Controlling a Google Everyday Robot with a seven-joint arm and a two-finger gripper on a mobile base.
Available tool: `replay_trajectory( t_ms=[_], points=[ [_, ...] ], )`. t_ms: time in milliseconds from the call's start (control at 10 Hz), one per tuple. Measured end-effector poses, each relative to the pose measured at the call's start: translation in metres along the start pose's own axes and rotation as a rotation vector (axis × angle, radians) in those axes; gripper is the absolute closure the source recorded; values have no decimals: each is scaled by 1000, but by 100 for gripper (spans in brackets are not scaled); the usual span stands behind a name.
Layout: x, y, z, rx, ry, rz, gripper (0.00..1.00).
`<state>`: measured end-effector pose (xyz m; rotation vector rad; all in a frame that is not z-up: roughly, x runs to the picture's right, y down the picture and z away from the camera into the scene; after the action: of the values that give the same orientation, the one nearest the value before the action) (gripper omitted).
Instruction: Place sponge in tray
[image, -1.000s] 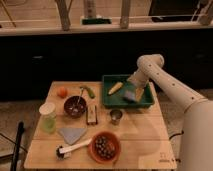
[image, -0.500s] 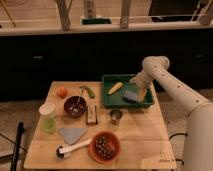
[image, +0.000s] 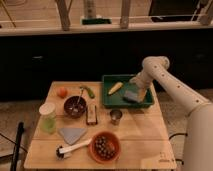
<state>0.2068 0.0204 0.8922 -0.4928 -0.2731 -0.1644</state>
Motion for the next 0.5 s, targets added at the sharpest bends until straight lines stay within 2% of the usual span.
replay_trajectory(
  t_ms=[500],
  points=[
    [-1,0,2,-2,-1,-1,20]
  ],
)
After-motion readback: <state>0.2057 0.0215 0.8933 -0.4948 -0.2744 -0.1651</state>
